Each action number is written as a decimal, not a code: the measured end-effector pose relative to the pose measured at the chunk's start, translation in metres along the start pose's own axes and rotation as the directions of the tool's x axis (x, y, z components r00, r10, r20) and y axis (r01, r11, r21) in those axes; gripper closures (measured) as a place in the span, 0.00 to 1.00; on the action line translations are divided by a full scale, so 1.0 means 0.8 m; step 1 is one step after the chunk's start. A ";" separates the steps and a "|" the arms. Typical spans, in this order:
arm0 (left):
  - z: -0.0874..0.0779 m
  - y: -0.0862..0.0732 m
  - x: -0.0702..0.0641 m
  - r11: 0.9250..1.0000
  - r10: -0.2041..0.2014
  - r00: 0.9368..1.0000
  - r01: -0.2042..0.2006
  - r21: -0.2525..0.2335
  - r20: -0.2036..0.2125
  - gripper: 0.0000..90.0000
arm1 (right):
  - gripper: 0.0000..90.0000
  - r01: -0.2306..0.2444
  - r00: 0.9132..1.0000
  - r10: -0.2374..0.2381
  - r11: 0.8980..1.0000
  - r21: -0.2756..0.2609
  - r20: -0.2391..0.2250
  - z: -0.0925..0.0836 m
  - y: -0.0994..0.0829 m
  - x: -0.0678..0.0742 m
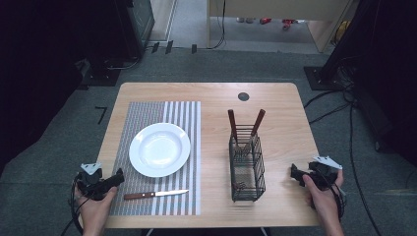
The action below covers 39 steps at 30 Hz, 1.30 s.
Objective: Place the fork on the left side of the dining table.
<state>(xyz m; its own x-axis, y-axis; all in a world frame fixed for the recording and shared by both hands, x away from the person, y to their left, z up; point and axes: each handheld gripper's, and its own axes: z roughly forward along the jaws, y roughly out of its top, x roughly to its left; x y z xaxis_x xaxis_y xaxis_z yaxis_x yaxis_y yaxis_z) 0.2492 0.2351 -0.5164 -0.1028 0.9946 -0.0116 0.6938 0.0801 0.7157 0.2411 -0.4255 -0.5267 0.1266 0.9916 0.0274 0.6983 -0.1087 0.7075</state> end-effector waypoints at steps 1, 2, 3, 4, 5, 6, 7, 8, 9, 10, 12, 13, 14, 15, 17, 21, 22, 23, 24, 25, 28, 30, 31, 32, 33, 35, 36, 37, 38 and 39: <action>-0.002 -0.001 0.002 1.000 0.001 1.000 -0.001 0.004 0.000 0.11 | 0.00 0.000 1.000 0.000 1.000 0.000 0.000 0.000 0.000 0.000; -0.003 -0.002 0.005 1.000 0.002 1.000 -0.002 0.009 0.000 0.10 | 0.00 0.000 1.000 0.000 1.000 0.000 0.000 0.000 0.000 0.000; -0.005 -0.002 0.009 1.000 -0.002 1.000 0.002 0.017 0.001 0.09 | 0.00 0.000 1.000 0.000 1.000 0.000 0.000 0.000 0.000 0.000; -0.006 -0.002 0.012 1.000 -0.014 1.000 0.014 0.020 -0.008 0.09 | 0.00 0.000 1.000 0.000 1.000 0.000 0.000 0.000 0.000 0.000; -0.006 -0.002 0.012 1.000 -0.014 1.000 0.014 0.020 -0.008 0.09 | 0.00 0.000 1.000 0.000 1.000 0.000 0.000 0.000 0.000 0.000; -0.010 -0.002 0.018 1.000 -0.018 1.000 0.018 0.004 -0.010 0.09 | 0.00 0.000 1.000 0.000 1.000 0.000 0.000 0.000 0.000 0.000; -0.010 -0.002 0.018 1.000 -0.018 1.000 0.018 0.004 -0.010 0.09 | 0.00 0.000 1.000 0.000 1.000 0.000 0.000 0.000 0.000 0.000; -0.013 -0.002 0.021 1.000 -0.020 1.000 0.020 -0.008 -0.005 0.09 | 0.00 0.002 1.000 -0.002 1.000 -0.001 -0.001 0.000 0.000 0.000; -0.015 -0.001 0.023 0.999 -0.026 1.000 0.026 -0.022 0.003 0.09 | 0.00 0.001 1.000 -0.001 1.000 0.000 0.000 0.000 0.000 0.000; -0.020 0.001 0.025 0.998 -0.037 0.999 0.038 -0.044 0.015 0.09 | 0.00 0.001 1.000 -0.001 1.000 0.000 -0.001 0.000 0.000 0.000; -0.023 0.002 0.024 0.998 -0.033 0.999 0.034 -0.061 0.023 0.09 | 0.00 0.001 1.000 -0.001 1.000 0.000 -0.001 0.001 0.001 0.000; -0.031 0.006 0.019 0.997 -0.013 0.999 0.016 -0.082 0.039 0.09 | 0.00 -0.002 1.000 0.002 1.000 0.000 0.001 0.001 0.001 0.000; -0.034 0.007 0.017 0.996 -0.003 0.999 0.007 -0.092 0.042 0.09 | 0.00 -0.004 1.000 0.004 1.000 0.001 0.003 0.002 0.002 0.000; -0.034 0.007 0.017 0.996 -0.003 0.999 0.007 -0.092 0.042 0.09 | 0.00 -0.004 1.000 0.004 1.000 0.001 0.003 0.002 0.002 0.000; -0.041 0.010 0.010 0.994 0.009 0.998 -0.002 -0.109 0.068 0.09 | 0.00 -0.007 1.000 0.007 1.000 0.000 0.007 0.002 0.002 0.000; -0.052 0.018 -0.006 0.992 0.032 0.989 -0.015 -0.122 0.144 0.09 | 0.00 -0.008 1.000 0.008 1.000 0.000 0.008 0.003 0.003 0.001; -0.053 0.021 -0.010 0.991 0.034 0.987 -0.014 -0.130 0.159 0.09 | 0.00 -0.008 1.000 0.008 1.000 0.000 0.007 0.003 0.003 0.001; -0.056 0.025 -0.013 0.991 0.041 0.985 -0.018 -0.135 0.169 0.09 | 0.00 -0.008 1.000 0.008 1.000 0.001 0.007 0.003 0.003 0.001; -0.058 0.029 -0.018 0.990 0.043 0.983 -0.017 -0.143 0.181 0.09 | 0.00 -0.008 1.000 0.008 1.000 0.000 0.007 0.003 0.003 0.001; -0.060 0.033 -0.022 0.989 0.051 0.980 -0.023 -0.149 0.190 0.09 | 0.00 -0.007 1.000 0.007 1.000 0.000 0.007 0.003 0.003 0.001; -0.064 0.047 -0.037 0.985 0.065 0.974 -0.027 -0.173 0.216 0.09 | 0.00 -0.005 1.000 0.005 1.000 0.000 0.006 0.003 0.003 0.001; -0.067 0.058 -0.050 0.981 0.083 0.969 -0.040 -0.188 0.231 0.09 | 0.00 -0.004 1.000 0.004 1.000 0.000 0.005 0.003 0.003 0.001; -0.068 0.061 -0.054 0.980 0.087 0.967 -0.041 -0.193 0.240 0.09 | 0.00 -0.003 1.000 0.003 1.000 0.000 0.006 0.003 0.003 0.001; -0.069 0.066 -0.062 0.979 0.097 0.962 -0.045 -0.201 0.254 0.09 | 0.00 -0.003 1.000 0.003 1.000 0.000 0.005 0.003 0.003 0.001; -0.070 0.070 -0.066 0.978 0.100 0.960 -0.045 -0.205 0.263 0.09 | 0.00 -0.003 1.000 0.003 1.000 0.000 0.004 0.003 0.003 0.001; -0.072 0.077 -0.079 0.975 0.114 0.952 -0.053 -0.214 0.283 0.09 | 0.00 -0.001 1.000 0.001 1.000 0.001 0.001 0.004 0.004 0.001; -0.073 0.081 -0.086 0.975 0.121 0.948 -0.057 -0.216 0.294 0.09 | 0.00 0.001 1.000 -0.001 1.000 0.001 0.000 0.004 0.004 0.001; -0.075 0.085 -0.094 0.973 0.131 0.944 -0.064 -0.220 0.304 0.09 | 0.00 0.001 1.000 -0.001 1.000 0.001 0.000 0.004 0.004 0.001; -0.076 0.087 -0.098 0.972 0.138 0.940 -0.069 -0.225 0.310 0.09 | 0.00 0.004 1.000 -0.004 1.000 0.001 -0.003 0.004 0.004 0.001; -0.079 0.091 -0.104 0.970 0.150 0.936 -0.076 -0.232 0.320 0.09 | 0.00 0.005 1.000 -0.005 1.000 0.001 -0.004 0.004 0.004 0.002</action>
<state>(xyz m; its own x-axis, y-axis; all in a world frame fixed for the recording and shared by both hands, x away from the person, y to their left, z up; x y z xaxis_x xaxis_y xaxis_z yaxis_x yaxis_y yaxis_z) 0.2633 0.1542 -0.4197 0.2357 0.9635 -0.1269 0.5150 -0.0130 0.8571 0.2454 -0.4248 -0.5267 0.1202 0.9924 0.0273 0.6993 -0.1041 0.7072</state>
